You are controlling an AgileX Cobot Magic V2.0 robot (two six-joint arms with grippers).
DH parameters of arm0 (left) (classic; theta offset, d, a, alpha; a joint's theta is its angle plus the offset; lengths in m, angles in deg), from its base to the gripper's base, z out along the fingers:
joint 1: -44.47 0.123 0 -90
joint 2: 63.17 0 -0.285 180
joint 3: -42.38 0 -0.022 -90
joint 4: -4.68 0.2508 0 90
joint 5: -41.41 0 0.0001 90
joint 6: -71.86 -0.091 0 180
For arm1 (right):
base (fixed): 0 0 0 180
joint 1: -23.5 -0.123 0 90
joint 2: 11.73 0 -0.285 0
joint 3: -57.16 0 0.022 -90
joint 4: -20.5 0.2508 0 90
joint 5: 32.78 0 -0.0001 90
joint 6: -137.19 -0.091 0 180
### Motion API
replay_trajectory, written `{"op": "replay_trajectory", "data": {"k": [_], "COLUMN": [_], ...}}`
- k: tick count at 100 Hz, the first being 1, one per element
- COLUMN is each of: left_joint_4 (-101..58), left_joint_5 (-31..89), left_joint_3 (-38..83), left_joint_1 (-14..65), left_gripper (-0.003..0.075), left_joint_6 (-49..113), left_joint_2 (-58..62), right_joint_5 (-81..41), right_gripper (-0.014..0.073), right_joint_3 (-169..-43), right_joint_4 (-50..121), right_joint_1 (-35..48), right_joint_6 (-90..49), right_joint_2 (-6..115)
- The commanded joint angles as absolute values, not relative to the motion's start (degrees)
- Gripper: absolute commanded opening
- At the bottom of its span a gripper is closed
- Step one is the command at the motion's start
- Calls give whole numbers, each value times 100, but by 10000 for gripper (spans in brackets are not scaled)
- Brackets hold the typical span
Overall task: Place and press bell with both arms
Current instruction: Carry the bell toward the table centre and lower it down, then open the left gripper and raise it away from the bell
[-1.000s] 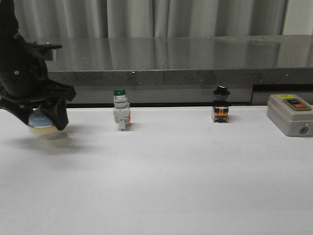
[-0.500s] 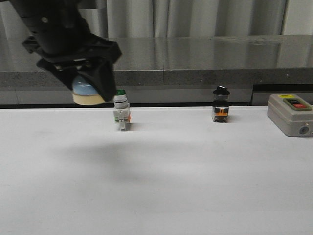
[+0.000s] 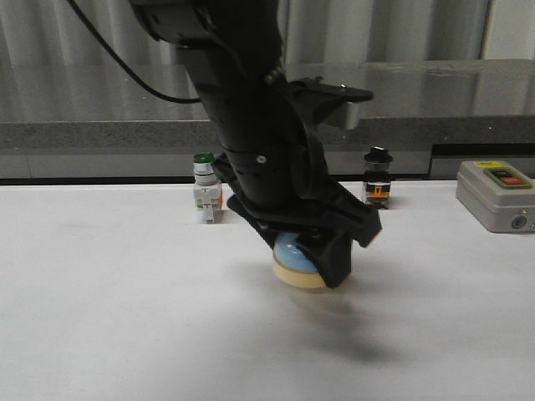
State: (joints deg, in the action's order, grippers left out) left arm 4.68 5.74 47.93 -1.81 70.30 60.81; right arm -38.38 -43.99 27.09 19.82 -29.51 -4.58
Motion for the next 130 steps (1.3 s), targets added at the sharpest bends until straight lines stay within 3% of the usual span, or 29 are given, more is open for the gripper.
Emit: {"op": "replay_trajectory", "data": {"k": [1,26,45,57,93,130], "left_joint_4": [501,501,468,468,332,331], "left_joint_5": [771,699,641,641,501,714], "left_joint_3": [5167,5270,5270,5270,5270,3971], "left_joint_1": [-290,-300,-300,-300,-233,452], "left_gripper": [156,184,456,556,561,561], "left_joint_6": [7031,7031,7031,7041,7285,7550], "left_joint_2": [6007,6183,6183,6183,5791,3879], "right_joint_5": [-4257,-4257,-4257,-4257,-4257,-4257], "right_gripper": [-64,-64,-64,-64,-64,-64], "right_joint_3": [-4560,-4560,-4560,-4560,-4560,-4560], "right_joint_4": [2650,2650,2650,2650,2650,2650], "right_joint_1": [2027,2027,2027,2027,2027,2027], "right_joint_6": [-2917,-2917,-2917,-2917,-2917,-2917], "right_joint_2": [-570,-570,-570,-570,-570,-570]}}
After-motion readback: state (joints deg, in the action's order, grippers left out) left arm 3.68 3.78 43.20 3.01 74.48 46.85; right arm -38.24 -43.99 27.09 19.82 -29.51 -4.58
